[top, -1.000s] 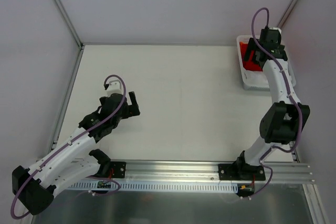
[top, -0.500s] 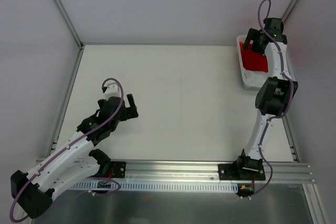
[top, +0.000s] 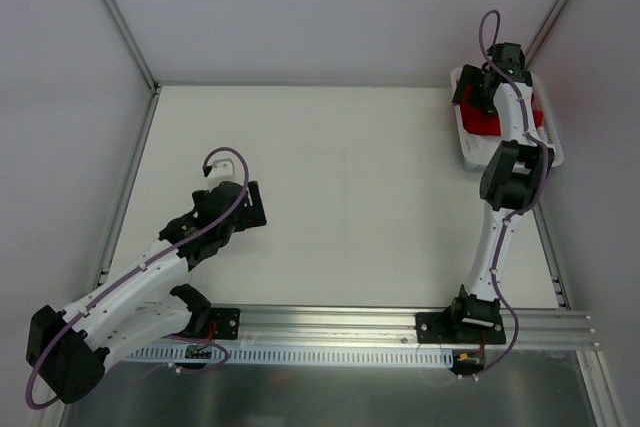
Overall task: Fold and stack the t-shirts
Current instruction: Grab crumpled tshirt from bin with the right arm
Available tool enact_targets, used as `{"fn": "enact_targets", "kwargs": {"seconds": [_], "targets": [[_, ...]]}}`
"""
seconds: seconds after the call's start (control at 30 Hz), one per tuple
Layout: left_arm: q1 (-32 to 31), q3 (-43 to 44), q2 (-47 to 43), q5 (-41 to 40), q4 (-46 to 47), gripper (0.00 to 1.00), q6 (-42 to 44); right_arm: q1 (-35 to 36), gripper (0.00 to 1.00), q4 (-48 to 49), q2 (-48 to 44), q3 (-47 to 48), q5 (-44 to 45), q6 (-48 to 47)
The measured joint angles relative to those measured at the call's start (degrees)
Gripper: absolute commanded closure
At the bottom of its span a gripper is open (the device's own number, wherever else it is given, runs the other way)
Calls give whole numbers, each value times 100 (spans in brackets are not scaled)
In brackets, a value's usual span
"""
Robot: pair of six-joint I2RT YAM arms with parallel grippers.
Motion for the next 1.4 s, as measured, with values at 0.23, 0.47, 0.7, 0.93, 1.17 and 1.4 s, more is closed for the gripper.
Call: {"fn": "enact_targets", "kwargs": {"seconds": [0.23,0.47,0.7,0.93,1.17,1.4], "targets": [[0,0,-63,0,15,1,-24,376,73,68,17,-33,494,-234],[0,0,-120,107,310,1,85,522,49,251,-214,-391,1043,-448],[0,-9,-118,280,503,1,136,507,32,227,-236,-391,1353,-605],[0,-31,-94,321,564,1,175,476,25,199,-350,-389,1434,-627],[0,-42,90,428,708,1,177,402,20,203,-448,-376,1698,-708],[0,-48,184,470,804,1,179,328,20,205,-448,-367,1779,-726]]}}
